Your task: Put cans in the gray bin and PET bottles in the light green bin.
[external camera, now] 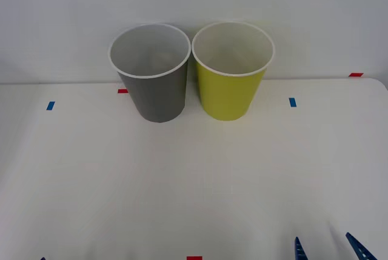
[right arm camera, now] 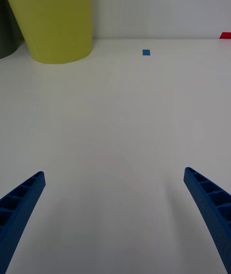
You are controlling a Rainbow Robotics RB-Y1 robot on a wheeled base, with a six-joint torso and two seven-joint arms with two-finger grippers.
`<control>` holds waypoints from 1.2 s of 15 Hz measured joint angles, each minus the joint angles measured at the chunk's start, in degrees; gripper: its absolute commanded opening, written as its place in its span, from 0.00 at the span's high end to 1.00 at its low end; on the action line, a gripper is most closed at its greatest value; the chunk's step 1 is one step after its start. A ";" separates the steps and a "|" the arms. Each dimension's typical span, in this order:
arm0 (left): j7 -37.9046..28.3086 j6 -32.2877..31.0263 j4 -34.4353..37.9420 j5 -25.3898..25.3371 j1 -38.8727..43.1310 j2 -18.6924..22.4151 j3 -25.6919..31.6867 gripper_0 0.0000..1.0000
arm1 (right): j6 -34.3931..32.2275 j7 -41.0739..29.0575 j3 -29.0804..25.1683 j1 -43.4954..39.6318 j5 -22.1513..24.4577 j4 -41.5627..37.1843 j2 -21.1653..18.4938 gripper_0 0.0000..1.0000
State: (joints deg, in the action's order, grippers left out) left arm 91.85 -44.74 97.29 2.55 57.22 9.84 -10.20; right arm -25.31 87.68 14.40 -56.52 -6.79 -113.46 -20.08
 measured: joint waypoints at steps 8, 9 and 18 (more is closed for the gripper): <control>0.00 0.00 0.00 0.00 0.00 0.00 0.00 0.00 | -0.53 -0.30 0.20 0.00 -0.40 0.07 0.47 0.00; 0.00 0.00 0.00 0.00 0.00 0.00 0.00 0.00 | -0.53 -0.30 0.20 0.00 -0.40 0.07 0.47 0.00; 0.00 0.00 0.00 0.00 0.00 0.00 0.00 0.00 | -0.53 -0.31 0.20 0.00 -0.41 0.07 0.47 0.00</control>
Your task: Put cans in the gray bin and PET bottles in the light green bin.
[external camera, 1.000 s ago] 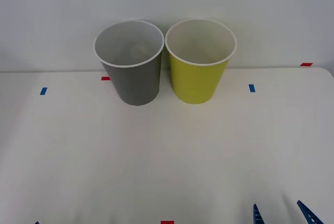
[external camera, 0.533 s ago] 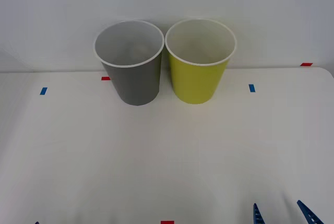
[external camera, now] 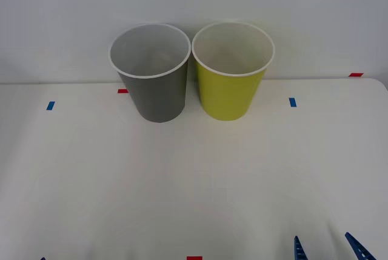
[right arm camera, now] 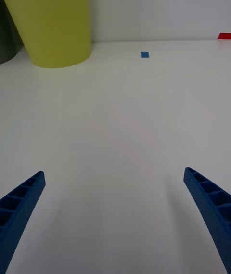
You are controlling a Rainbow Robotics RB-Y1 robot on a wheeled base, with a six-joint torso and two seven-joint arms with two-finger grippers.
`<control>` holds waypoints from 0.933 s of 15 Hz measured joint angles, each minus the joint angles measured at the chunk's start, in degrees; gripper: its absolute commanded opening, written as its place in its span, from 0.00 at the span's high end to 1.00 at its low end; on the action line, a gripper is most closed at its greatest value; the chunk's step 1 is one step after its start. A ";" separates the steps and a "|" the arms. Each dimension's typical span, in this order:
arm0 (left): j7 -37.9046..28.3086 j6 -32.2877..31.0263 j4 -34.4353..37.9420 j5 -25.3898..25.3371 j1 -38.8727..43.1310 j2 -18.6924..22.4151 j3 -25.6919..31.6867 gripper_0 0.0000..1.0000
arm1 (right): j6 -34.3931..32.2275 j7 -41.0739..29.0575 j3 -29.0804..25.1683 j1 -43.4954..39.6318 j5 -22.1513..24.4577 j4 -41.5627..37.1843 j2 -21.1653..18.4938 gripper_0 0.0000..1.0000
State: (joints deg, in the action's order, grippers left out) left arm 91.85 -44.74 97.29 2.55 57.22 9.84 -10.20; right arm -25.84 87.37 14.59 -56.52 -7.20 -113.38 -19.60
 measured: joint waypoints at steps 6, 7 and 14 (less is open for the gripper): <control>0.00 0.00 0.00 0.00 0.00 0.00 0.00 0.00 | 0.00 0.00 0.00 0.00 0.00 0.00 0.00 0.00; 0.00 0.00 0.00 0.00 0.00 0.00 0.00 0.00 | 0.00 0.00 0.00 0.00 0.00 0.00 0.00 0.00; 0.00 0.00 0.00 0.00 0.00 0.00 0.00 0.00 | 0.00 0.00 0.00 0.00 0.00 0.00 0.00 0.00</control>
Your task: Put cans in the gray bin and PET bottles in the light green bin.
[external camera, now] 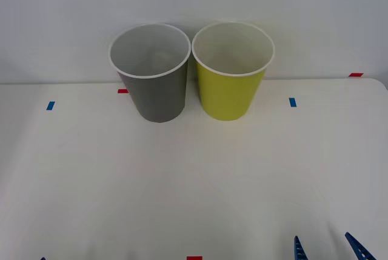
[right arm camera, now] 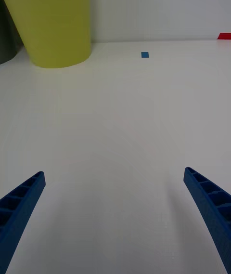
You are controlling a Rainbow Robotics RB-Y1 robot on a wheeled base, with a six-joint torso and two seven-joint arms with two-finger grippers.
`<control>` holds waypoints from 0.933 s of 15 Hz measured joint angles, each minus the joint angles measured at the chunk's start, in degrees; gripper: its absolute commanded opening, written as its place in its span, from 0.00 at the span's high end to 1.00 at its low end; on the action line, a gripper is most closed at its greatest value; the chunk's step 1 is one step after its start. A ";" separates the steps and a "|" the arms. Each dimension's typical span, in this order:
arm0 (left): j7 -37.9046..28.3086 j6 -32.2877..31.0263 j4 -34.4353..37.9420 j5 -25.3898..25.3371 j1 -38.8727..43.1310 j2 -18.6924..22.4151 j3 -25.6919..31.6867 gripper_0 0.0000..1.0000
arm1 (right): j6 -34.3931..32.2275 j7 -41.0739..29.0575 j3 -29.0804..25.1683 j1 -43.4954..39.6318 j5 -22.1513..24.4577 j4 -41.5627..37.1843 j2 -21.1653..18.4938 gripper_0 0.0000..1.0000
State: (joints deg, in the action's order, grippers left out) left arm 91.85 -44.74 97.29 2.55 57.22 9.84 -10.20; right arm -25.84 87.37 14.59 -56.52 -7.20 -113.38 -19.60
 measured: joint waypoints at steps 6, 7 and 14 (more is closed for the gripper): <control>0.00 0.00 0.00 0.00 0.00 0.00 0.00 0.00 | 0.00 0.00 0.00 0.00 0.00 0.00 0.00 0.00; 0.00 0.00 0.00 0.00 0.00 0.00 0.00 0.00 | 0.00 0.00 0.00 0.00 -0.01 0.00 0.00 0.00; 0.00 0.00 0.00 0.00 0.00 0.00 0.00 0.00 | 0.00 0.00 0.00 0.00 -0.01 0.00 0.00 0.00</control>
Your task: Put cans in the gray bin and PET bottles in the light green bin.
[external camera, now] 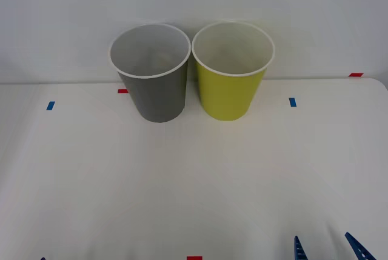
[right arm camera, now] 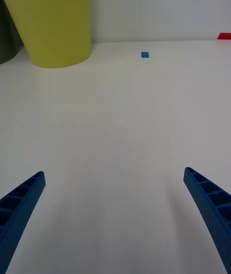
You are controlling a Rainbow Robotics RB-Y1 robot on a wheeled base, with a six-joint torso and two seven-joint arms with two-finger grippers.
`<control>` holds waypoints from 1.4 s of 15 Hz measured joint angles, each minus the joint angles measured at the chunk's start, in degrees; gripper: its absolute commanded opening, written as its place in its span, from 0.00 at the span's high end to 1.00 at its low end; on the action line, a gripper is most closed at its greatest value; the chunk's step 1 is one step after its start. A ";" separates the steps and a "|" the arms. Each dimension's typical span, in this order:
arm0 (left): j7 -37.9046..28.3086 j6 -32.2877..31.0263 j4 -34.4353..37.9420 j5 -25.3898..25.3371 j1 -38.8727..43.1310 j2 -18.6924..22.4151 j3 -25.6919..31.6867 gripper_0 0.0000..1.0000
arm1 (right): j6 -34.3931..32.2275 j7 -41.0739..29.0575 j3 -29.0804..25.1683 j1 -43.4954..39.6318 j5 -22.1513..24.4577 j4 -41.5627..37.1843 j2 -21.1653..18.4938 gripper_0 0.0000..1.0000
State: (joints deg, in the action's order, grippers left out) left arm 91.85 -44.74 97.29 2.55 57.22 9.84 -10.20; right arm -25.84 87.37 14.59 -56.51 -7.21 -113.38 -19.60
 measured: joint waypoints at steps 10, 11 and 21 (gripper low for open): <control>0.00 0.00 0.00 0.00 0.00 0.00 0.00 0.00 | 0.00 0.00 0.00 0.00 0.00 0.00 0.00 0.00; 0.00 0.00 0.00 0.00 0.00 0.00 0.00 0.00 | 0.00 0.00 0.00 0.00 0.00 0.00 0.00 0.00; 0.00 0.00 0.00 0.00 0.00 0.00 0.00 0.00 | 0.00 0.00 0.00 0.00 0.00 0.00 0.00 0.00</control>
State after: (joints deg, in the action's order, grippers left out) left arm 91.85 -44.74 97.29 2.55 57.22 9.84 -10.20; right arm -25.84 87.37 14.59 -56.51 -7.21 -113.38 -19.60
